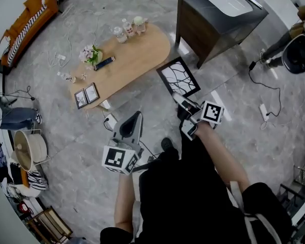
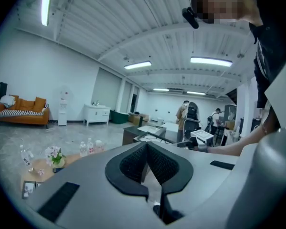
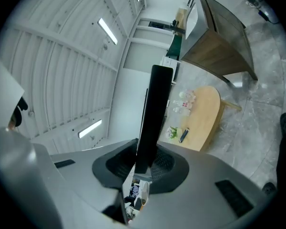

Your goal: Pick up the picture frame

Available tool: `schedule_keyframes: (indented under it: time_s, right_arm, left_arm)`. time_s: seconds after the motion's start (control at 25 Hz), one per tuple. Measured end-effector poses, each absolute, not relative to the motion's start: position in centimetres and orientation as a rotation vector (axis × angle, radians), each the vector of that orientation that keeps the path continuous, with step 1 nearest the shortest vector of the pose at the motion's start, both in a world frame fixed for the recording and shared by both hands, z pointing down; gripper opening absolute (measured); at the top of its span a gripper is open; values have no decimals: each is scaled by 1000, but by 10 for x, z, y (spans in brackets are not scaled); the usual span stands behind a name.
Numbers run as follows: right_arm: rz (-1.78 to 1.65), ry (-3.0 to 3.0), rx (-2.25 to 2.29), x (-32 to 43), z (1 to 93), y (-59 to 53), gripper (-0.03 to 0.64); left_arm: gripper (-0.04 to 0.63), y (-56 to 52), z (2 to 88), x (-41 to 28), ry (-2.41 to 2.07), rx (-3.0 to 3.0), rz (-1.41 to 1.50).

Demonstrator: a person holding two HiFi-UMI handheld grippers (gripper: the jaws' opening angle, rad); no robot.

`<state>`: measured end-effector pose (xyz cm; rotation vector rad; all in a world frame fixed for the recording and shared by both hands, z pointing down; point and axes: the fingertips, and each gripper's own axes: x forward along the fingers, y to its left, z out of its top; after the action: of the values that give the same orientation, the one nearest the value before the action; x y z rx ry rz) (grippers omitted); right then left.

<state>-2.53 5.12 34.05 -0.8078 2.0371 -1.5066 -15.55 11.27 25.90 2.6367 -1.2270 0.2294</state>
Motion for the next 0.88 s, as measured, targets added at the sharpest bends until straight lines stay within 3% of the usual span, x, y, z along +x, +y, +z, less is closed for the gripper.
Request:
schedule_keyframes:
  time_s: [0.36,0.56,0.88]
  right_arm:
    - [-1392,1948,-817,70,248,110,72]
    - [-1359,1915,-813,66,201,128,72]
    - [-1320,1951,-826,64,198,129,72]
  left_arm:
    - [12,129,219,-90,-1218,2703,162]
    - [12,126,196,-98,-1217,2724,105]
    - [12,120,200,-96,-1188,2728,103]
